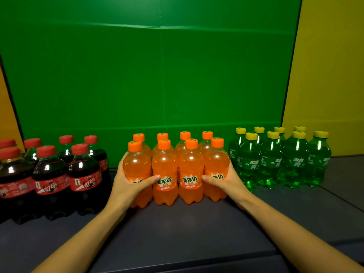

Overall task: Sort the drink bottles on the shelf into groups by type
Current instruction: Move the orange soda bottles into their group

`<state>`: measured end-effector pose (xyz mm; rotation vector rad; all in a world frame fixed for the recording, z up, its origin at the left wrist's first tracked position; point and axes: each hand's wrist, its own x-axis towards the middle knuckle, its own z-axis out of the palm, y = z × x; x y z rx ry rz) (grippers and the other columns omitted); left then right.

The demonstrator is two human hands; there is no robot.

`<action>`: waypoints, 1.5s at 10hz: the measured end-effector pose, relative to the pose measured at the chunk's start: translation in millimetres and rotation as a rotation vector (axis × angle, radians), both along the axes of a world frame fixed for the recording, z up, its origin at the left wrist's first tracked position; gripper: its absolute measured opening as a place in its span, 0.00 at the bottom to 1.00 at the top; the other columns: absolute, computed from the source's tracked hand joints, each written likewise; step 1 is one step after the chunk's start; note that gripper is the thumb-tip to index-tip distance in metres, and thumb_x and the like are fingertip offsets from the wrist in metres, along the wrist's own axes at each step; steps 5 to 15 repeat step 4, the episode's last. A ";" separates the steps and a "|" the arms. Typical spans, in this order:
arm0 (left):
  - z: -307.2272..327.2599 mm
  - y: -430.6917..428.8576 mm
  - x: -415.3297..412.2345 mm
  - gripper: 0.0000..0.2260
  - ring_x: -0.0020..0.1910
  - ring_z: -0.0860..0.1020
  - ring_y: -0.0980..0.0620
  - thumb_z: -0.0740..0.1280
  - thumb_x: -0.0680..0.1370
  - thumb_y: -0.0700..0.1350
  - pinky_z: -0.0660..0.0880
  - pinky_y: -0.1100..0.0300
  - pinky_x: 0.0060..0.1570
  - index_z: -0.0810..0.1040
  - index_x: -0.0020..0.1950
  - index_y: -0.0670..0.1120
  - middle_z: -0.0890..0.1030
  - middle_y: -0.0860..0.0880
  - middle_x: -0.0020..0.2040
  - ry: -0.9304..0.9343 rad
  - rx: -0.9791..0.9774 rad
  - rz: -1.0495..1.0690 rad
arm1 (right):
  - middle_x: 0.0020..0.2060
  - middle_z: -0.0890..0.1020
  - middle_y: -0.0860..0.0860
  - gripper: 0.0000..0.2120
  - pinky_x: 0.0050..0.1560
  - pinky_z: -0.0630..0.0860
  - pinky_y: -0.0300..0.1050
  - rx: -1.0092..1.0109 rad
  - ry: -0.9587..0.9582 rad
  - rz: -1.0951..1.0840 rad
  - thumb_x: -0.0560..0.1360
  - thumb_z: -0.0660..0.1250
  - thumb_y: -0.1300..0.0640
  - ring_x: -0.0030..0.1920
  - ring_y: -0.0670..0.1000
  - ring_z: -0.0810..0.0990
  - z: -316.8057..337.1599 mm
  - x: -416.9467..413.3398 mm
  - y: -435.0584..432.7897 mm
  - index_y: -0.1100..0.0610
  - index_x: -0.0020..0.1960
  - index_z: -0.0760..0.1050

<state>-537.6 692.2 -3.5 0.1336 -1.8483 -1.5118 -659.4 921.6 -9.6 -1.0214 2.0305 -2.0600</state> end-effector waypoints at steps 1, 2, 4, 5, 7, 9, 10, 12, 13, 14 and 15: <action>1.7 0.6 2.3 0.42 0.51 0.73 0.63 0.77 0.62 0.36 0.71 0.67 0.46 0.62 0.72 0.47 0.75 0.53 0.57 -0.004 -0.012 0.005 | 0.57 0.75 0.43 0.54 0.44 0.75 0.27 0.031 -0.002 -0.008 0.47 0.80 0.38 0.51 0.34 0.79 1.3 1.8 0.7 0.46 0.67 0.59; 3.0 0.3 5.8 0.43 0.54 0.75 0.58 0.78 0.62 0.39 0.74 0.58 0.55 0.60 0.72 0.49 0.74 0.55 0.57 -0.011 -0.026 0.041 | 0.60 0.75 0.45 0.39 0.44 0.75 0.28 0.051 0.007 -0.041 0.61 0.78 0.50 0.52 0.37 0.78 2.0 5.2 1.2 0.43 0.65 0.60; 7.7 4.8 16.9 0.42 0.67 0.67 0.54 0.77 0.65 0.49 0.68 0.54 0.65 0.60 0.73 0.50 0.65 0.49 0.72 0.113 -0.230 0.187 | 0.61 0.72 0.41 0.40 0.58 0.75 0.39 0.043 0.035 -0.130 0.67 0.72 0.56 0.62 0.43 0.73 2.5 12.8 10.6 0.49 0.73 0.56; 7.7 4.8 16.9 0.42 0.67 0.67 0.54 0.77 0.65 0.49 0.68 0.54 0.65 0.60 0.73 0.50 0.65 0.49 0.72 0.113 -0.230 0.187 | 0.61 0.72 0.41 0.40 0.58 0.75 0.39 0.043 0.035 -0.130 0.67 0.72 0.56 0.62 0.43 0.73 2.5 12.8 10.6 0.49 0.73 0.56; 7.7 4.8 16.9 0.42 0.67 0.67 0.54 0.77 0.65 0.49 0.68 0.54 0.65 0.60 0.73 0.50 0.65 0.49 0.72 0.113 -0.230 0.187 | 0.61 0.72 0.41 0.40 0.58 0.75 0.39 0.043 0.035 -0.130 0.67 0.72 0.56 0.62 0.43 0.73 2.5 12.8 10.6 0.49 0.73 0.56; 7.7 4.8 16.9 0.42 0.67 0.67 0.54 0.77 0.65 0.49 0.68 0.54 0.65 0.60 0.73 0.50 0.65 0.49 0.72 0.113 -0.230 0.187 | 0.61 0.72 0.41 0.40 0.58 0.75 0.39 0.043 0.035 -0.130 0.67 0.72 0.56 0.62 0.43 0.73 2.5 12.8 10.6 0.49 0.73 0.56; 7.7 4.8 16.9 0.42 0.67 0.67 0.54 0.77 0.65 0.49 0.68 0.54 0.65 0.60 0.73 0.50 0.65 0.49 0.72 0.113 -0.230 0.187 | 0.61 0.72 0.41 0.40 0.58 0.75 0.39 0.043 0.035 -0.130 0.67 0.72 0.56 0.62 0.43 0.73 2.5 12.8 10.6 0.49 0.73 0.56; 7.7 4.8 16.9 0.42 0.67 0.67 0.54 0.77 0.65 0.49 0.68 0.54 0.65 0.60 0.73 0.50 0.65 0.49 0.72 0.113 -0.230 0.187 | 0.61 0.72 0.41 0.40 0.58 0.75 0.39 0.043 0.035 -0.130 0.67 0.72 0.56 0.62 0.43 0.73 2.5 12.8 10.6 0.49 0.73 0.56; 7.7 4.8 16.9 0.42 0.67 0.67 0.54 0.77 0.65 0.49 0.68 0.54 0.65 0.60 0.73 0.50 0.65 0.49 0.72 0.113 -0.230 0.187 | 0.61 0.72 0.41 0.40 0.58 0.75 0.39 0.043 0.035 -0.130 0.67 0.72 0.56 0.62 0.43 0.73 2.5 12.8 10.6 0.49 0.73 0.56; 7.7 4.8 16.9 0.42 0.67 0.67 0.54 0.77 0.65 0.49 0.68 0.54 0.65 0.60 0.73 0.50 0.65 0.49 0.72 0.113 -0.230 0.187 | 0.61 0.72 0.41 0.40 0.58 0.75 0.39 0.043 0.035 -0.130 0.67 0.72 0.56 0.62 0.43 0.73 2.5 12.8 10.6 0.49 0.73 0.56; 7.7 4.8 16.9 0.42 0.67 0.67 0.54 0.77 0.65 0.49 0.68 0.54 0.65 0.60 0.73 0.50 0.65 0.49 0.72 0.113 -0.230 0.187 | 0.61 0.72 0.41 0.40 0.58 0.75 0.39 0.043 0.035 -0.130 0.67 0.72 0.56 0.62 0.43 0.73 2.5 12.8 10.6 0.49 0.73 0.56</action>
